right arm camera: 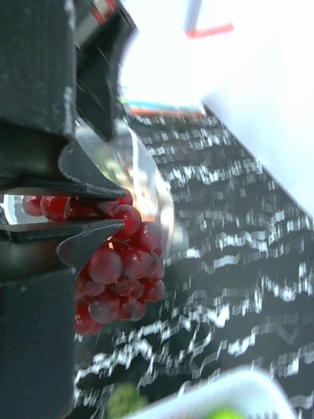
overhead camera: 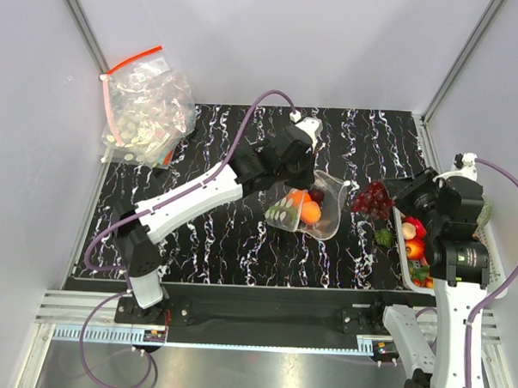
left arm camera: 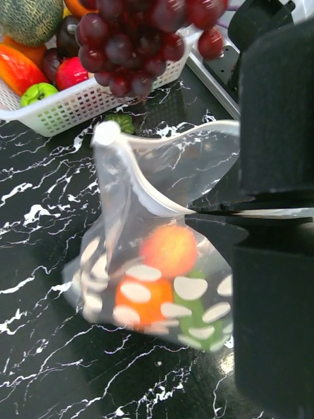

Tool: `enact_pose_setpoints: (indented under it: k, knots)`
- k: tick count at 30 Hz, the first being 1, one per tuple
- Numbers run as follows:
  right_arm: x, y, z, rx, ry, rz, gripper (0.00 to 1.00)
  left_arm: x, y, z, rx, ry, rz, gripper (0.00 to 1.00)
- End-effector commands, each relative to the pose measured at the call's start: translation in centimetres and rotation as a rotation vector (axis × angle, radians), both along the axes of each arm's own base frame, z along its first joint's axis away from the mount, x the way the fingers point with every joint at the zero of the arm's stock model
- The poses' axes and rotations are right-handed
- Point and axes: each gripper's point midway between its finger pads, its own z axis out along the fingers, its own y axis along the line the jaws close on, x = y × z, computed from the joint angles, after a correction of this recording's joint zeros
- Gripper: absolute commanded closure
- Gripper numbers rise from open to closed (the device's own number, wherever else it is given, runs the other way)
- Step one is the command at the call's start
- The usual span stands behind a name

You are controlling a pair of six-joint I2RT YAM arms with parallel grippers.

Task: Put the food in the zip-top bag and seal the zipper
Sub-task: Pick up the fake fruit from the bin, then place the fake fruit in the zipper food storage bag.

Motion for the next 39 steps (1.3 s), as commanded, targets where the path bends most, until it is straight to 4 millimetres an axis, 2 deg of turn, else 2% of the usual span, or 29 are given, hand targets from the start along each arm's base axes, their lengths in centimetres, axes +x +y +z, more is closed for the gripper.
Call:
enact_pose_setpoints:
  k: [1,6,9,17,24,31,39]
  knots:
    - [-0.7,2.5,6.3,0.040,-0.197,0.135,0.98,0.3,-1.2,2.8,-0.067,-0.040,-0.020,1.00]
    - [-0.6,4.6,7.3,0.089,-0.224,0.261,0.97,0.2,-1.8,3.4,-0.083,-0.039,-0.034,1.00]
    - [-0.6,5.7,7.7,0.121,-0.236,0.322,0.99,0.3,-2.0,3.2,-0.081,-0.028,-0.039,1.00]
    - [-1.4,6.6,9.4,0.134,-0.299,0.379,0.98,0.6,-2.3,2.4,-0.065,-0.019,-0.036,1.00]
    - [-1.0,7.6,9.2,0.179,-0.296,0.444,0.99,0.7,-2.3,2.2,-0.062,-0.021,-0.034,1.00]
    - [-1.0,8.2,9.9,0.202,-0.311,0.483,1.00,0.9,-2.0,2.2,-0.058,-0.023,-0.028,1.00]
    - [-0.5,8.9,9.2,0.243,-0.288,0.534,1.00,1.3,-1.5,2.4,-0.069,-0.024,-0.021,1.00]
